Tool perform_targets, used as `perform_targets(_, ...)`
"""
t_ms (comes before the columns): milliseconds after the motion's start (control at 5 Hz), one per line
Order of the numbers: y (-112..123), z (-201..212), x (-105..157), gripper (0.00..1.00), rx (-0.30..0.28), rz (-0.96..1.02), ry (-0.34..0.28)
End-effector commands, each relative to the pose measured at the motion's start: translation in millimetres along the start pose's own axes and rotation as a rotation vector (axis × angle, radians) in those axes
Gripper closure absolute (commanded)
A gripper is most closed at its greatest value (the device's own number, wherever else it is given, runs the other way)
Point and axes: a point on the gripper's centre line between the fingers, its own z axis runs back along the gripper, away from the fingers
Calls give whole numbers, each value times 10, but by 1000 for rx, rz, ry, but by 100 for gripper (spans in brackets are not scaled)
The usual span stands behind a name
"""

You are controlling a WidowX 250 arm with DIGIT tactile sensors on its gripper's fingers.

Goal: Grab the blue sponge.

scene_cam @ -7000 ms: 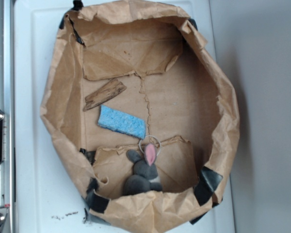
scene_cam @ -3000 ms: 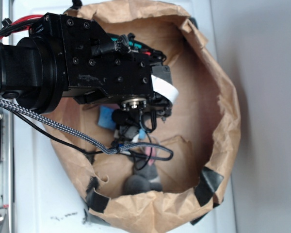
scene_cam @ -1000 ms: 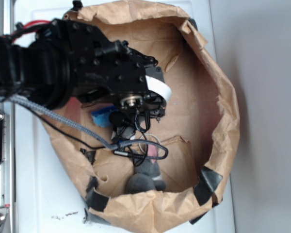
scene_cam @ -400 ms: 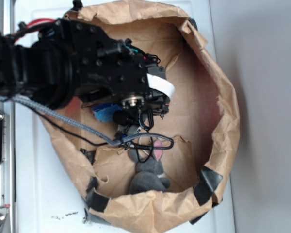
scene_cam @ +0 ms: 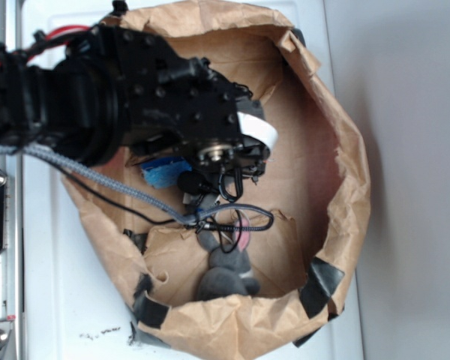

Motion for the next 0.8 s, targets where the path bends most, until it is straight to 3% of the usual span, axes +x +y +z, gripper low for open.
perform_targets(0,65,1112,126,100,-84,70,-134)
perform_targets(200,-49,1404,66,100,-70,81,-157)
perform_targets(600,-156,1590,26,100,-55,97,-209)
